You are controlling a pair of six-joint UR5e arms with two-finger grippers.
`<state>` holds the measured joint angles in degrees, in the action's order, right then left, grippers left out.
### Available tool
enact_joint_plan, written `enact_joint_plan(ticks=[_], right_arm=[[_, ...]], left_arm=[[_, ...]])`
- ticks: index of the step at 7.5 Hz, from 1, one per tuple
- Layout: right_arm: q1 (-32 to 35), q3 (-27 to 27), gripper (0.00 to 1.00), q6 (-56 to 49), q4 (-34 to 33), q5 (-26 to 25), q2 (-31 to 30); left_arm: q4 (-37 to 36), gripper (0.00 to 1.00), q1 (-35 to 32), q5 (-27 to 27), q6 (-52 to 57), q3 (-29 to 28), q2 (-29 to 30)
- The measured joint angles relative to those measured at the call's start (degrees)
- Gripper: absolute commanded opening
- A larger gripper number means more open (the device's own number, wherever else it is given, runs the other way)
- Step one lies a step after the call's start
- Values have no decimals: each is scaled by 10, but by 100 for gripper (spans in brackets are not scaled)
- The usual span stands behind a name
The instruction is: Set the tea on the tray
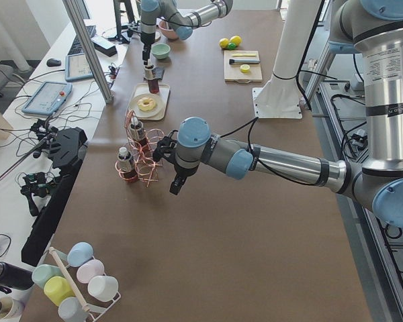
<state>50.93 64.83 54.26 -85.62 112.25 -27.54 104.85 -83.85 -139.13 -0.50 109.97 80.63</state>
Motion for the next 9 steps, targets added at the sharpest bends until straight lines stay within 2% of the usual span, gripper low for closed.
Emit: enact_joint_plan(ticks=[2,3,4,6,7,9], right_arm=[[21,33,100,-2,-5,30,-12],[40,74,100,-9,-13,62,-42],[59,141,100,-35,-28,83,-96],[107,302,100,-145,-119,115,-233],[137,361,100,-212,-158,132,-298],[195,428,100,-324,-182,165,-425]], left_arm=[[-1,97,1,2,-3,-4,3],[-3,97,0,5,-6,-6,3],[-10,97,0,6,-16,-7,8],[-43,97,0,8,-38,-18,30],[-73,97,0,14,-41,-23,42],[-104,97,0,52,-43,-30,54]])
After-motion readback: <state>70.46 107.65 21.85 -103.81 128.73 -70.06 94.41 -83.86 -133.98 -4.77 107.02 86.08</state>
